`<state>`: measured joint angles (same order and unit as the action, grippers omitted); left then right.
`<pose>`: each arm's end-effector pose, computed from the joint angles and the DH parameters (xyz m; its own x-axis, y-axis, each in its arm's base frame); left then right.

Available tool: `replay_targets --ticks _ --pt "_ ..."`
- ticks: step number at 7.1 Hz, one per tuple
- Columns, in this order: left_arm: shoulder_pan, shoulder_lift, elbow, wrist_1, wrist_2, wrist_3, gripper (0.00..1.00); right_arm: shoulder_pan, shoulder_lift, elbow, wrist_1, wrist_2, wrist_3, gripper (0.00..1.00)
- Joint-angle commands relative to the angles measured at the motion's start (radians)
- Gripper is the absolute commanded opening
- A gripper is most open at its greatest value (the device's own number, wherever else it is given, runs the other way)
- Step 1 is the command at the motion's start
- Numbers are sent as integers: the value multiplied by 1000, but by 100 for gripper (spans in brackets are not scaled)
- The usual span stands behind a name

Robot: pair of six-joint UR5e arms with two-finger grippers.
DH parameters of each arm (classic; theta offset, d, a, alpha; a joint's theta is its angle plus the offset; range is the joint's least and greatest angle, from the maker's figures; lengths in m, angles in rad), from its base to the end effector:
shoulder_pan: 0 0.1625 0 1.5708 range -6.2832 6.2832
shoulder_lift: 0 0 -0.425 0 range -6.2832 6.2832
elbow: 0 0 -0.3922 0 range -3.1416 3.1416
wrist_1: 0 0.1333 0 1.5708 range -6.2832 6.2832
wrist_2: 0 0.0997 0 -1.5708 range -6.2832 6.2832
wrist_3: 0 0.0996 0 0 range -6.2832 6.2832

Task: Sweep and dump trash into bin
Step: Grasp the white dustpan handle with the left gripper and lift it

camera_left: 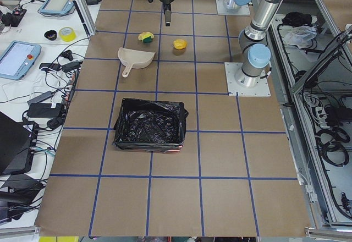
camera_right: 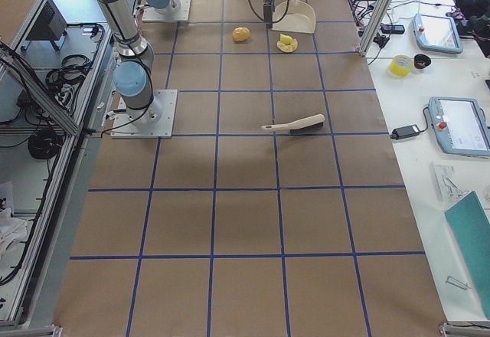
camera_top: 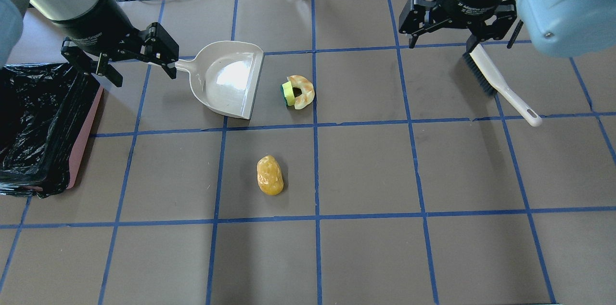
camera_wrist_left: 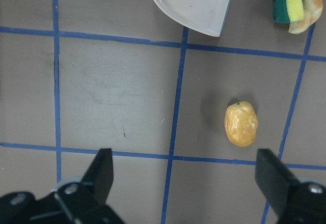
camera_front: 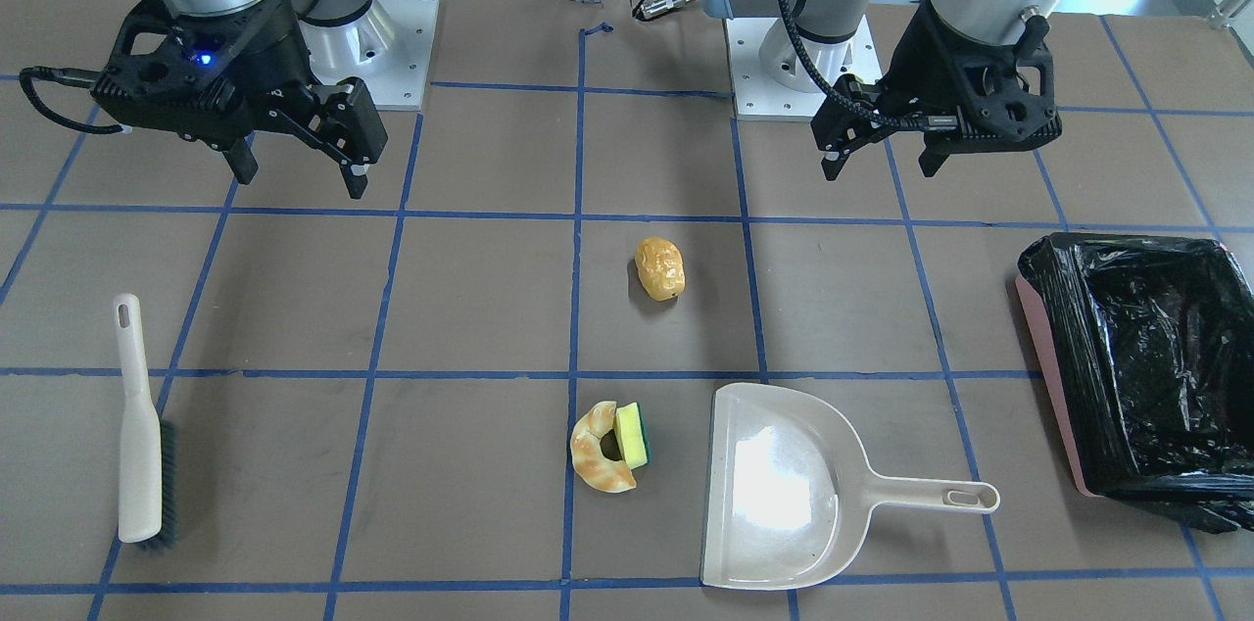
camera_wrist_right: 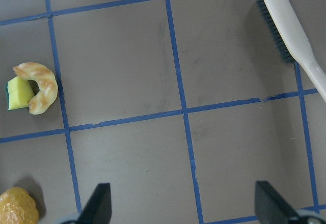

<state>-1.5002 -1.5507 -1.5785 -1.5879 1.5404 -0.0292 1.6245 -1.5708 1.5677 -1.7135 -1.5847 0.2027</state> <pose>-0.1019 -0.4913 0.4923 -0.9946 -0.0997 0.0302 -0.0996 0.9950 0.0056 0.1588 -0.4975 0.5047 -0.9888 0.1483 -0.0158 0.1490 0.9781 -0.1451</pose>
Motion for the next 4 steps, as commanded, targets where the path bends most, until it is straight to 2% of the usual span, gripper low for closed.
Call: replay_targets --ticks 1,4 --pt "1 -18 2 15 -3 0 100 0 0 2 2 -4 0 100" --pt "12 -14 3 16 1 2 100 0 0 2 3 -5 -2 100"
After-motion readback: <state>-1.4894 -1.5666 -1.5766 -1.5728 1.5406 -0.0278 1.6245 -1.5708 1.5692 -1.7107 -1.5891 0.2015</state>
